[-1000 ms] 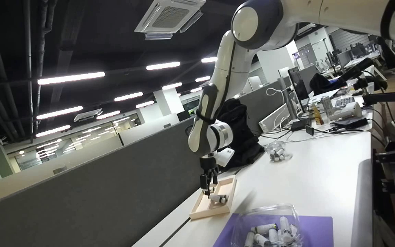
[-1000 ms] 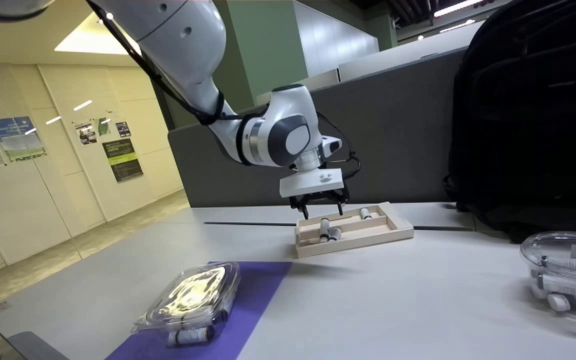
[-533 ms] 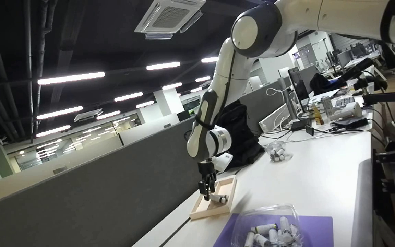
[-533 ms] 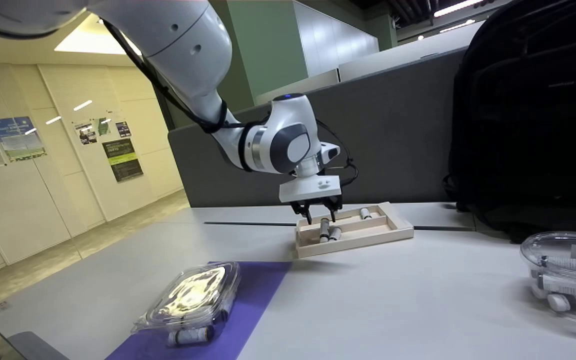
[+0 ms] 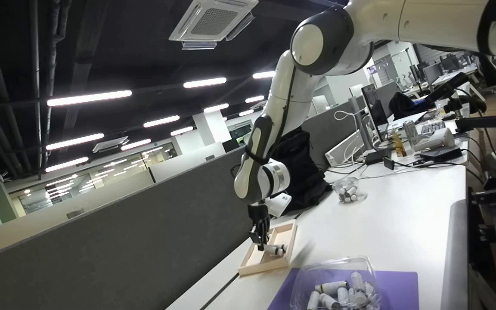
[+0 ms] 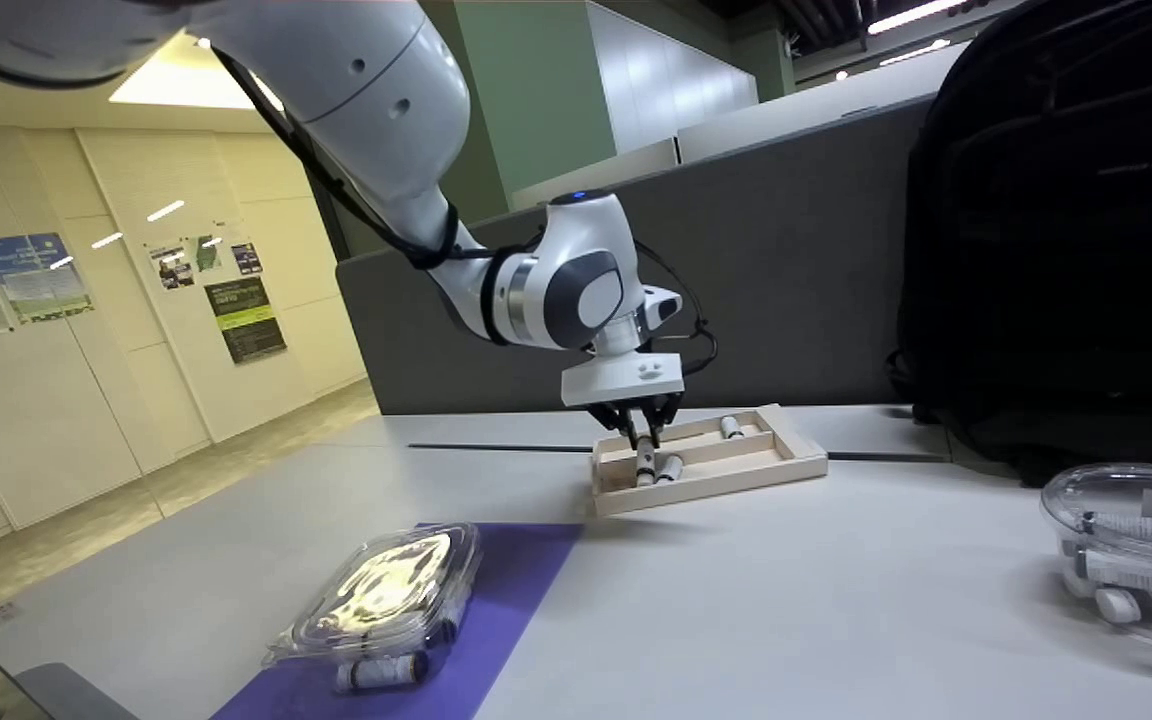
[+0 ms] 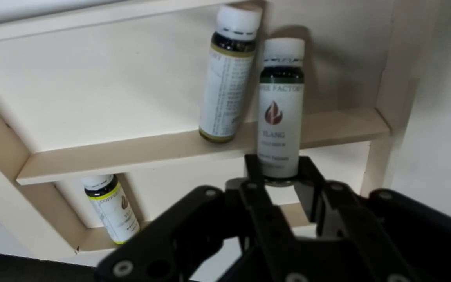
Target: Remove the bottle from the tray and put it on the table
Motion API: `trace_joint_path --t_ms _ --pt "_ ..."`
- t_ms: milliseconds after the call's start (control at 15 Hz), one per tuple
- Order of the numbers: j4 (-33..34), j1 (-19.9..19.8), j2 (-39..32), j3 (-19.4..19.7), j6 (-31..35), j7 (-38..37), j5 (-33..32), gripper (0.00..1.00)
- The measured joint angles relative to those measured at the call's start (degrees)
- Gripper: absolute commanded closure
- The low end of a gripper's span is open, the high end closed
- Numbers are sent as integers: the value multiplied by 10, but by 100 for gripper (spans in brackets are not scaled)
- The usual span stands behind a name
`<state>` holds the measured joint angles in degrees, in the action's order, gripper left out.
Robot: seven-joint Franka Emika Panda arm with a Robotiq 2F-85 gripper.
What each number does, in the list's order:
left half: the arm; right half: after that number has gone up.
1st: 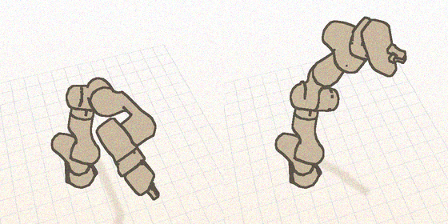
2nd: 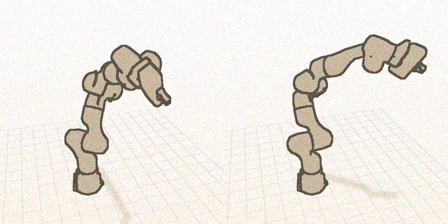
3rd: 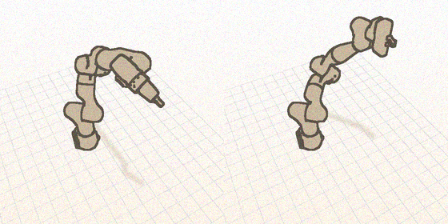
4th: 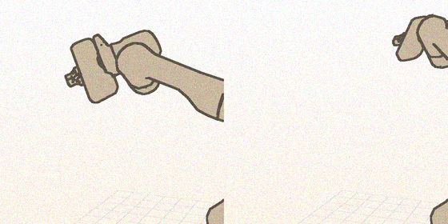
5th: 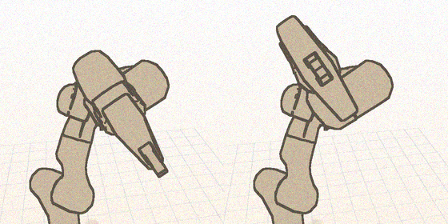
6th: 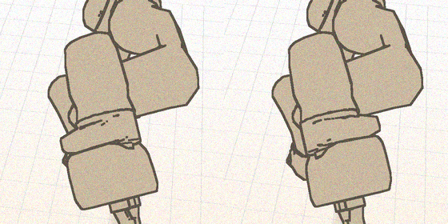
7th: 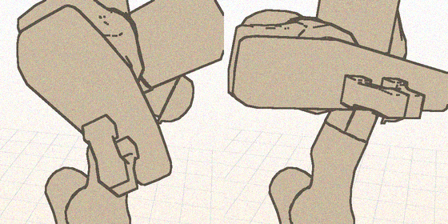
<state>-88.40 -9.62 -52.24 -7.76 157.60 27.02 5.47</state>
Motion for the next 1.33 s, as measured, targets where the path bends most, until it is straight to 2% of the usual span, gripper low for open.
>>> trace_joint_path --t_ms 333,600,733,933,1333 --pt "-2 -22 19 -22 -22 1 1 93" --pt "-37 -36 82 -46 -90 8 2 93" --pt "-73 -37 124 -50 -114 15 3 93" --pt "-142 -37 181 -51 -114 31 6 93" --pt "-286 -38 256 -61 -47 100 52 93"
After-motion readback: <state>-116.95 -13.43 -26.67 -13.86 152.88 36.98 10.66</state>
